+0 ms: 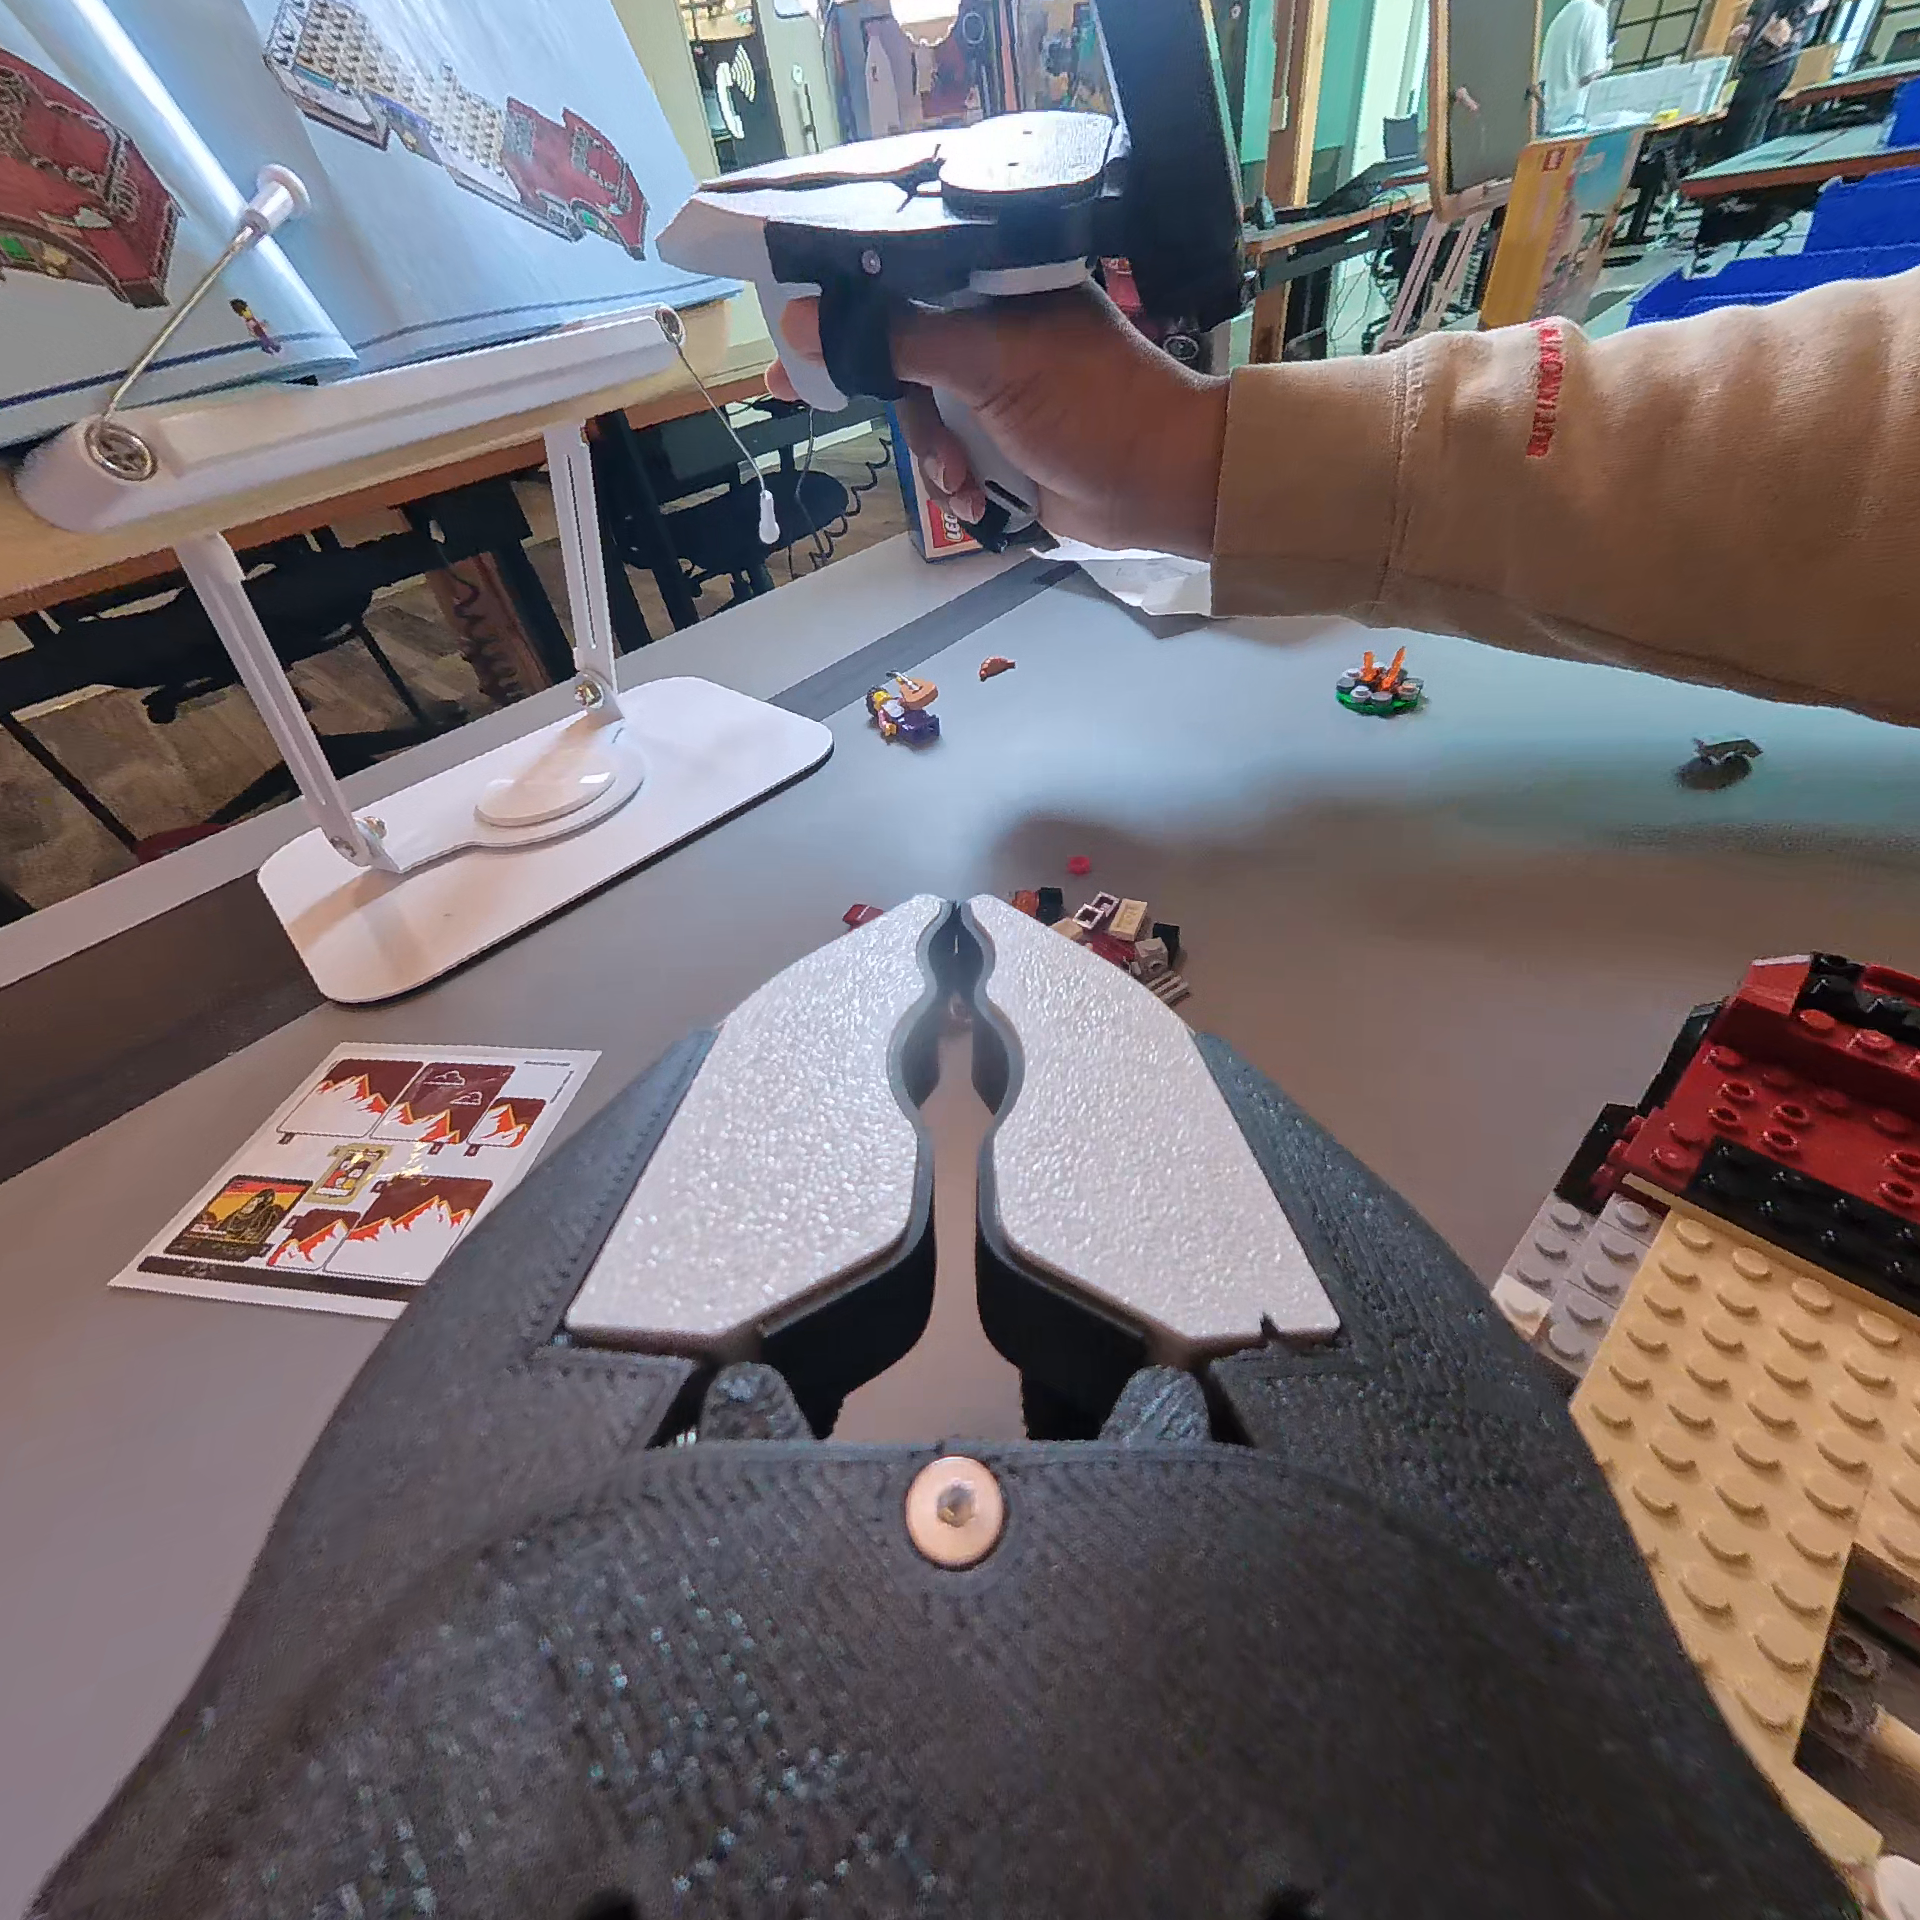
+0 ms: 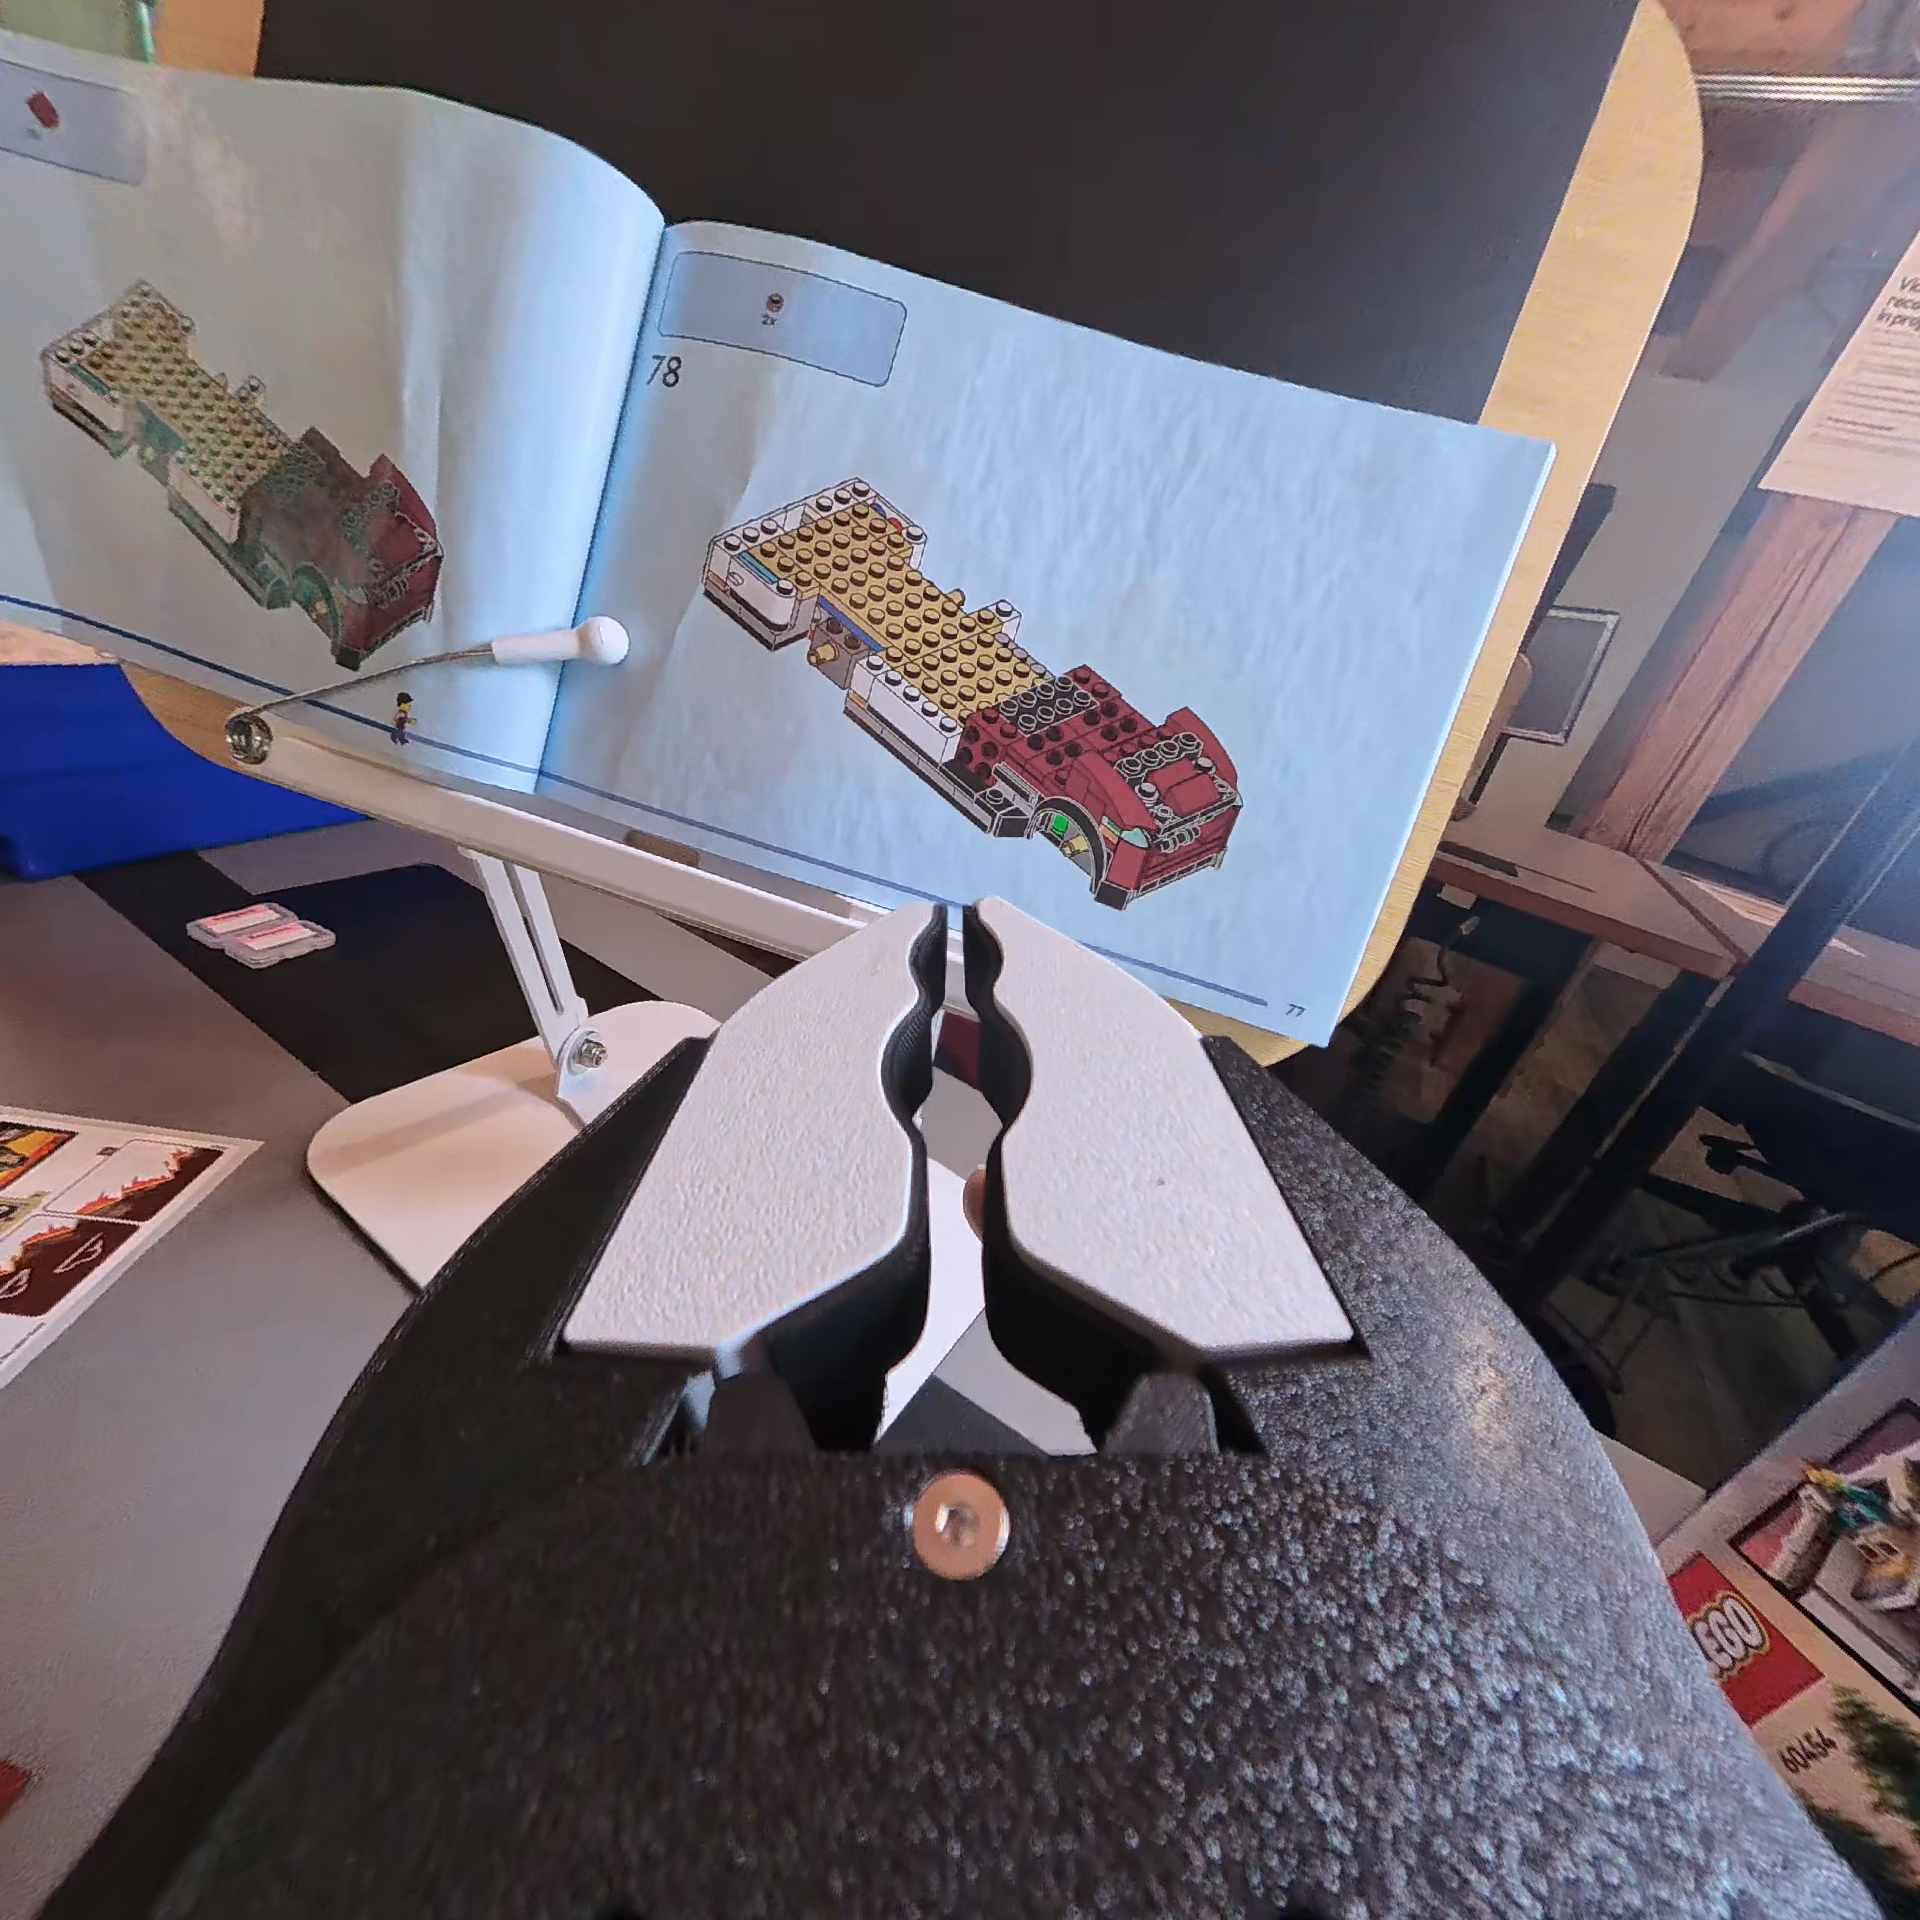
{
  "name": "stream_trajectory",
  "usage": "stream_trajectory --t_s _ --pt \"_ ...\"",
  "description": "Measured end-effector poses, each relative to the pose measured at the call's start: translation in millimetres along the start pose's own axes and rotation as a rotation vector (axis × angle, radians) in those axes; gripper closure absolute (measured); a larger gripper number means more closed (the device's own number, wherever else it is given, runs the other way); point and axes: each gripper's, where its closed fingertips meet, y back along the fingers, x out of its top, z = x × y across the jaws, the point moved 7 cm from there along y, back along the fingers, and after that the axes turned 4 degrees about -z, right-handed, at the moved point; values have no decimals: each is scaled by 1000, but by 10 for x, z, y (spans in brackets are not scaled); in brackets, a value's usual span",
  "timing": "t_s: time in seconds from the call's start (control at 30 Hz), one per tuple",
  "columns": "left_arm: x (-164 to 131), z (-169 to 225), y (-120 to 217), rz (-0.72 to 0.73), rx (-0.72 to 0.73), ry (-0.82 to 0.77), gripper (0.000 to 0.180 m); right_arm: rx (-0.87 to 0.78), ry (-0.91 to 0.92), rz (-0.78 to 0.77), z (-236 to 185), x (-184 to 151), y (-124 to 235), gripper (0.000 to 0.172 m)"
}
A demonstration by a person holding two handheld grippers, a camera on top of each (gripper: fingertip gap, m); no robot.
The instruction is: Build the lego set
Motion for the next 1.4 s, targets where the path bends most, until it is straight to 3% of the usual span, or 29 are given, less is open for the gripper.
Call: stream_trajectory --t_s 1.4 --pt "-39 21 -30 -31 -22 -47 180 -50 21 -40 471 200 -340 168"
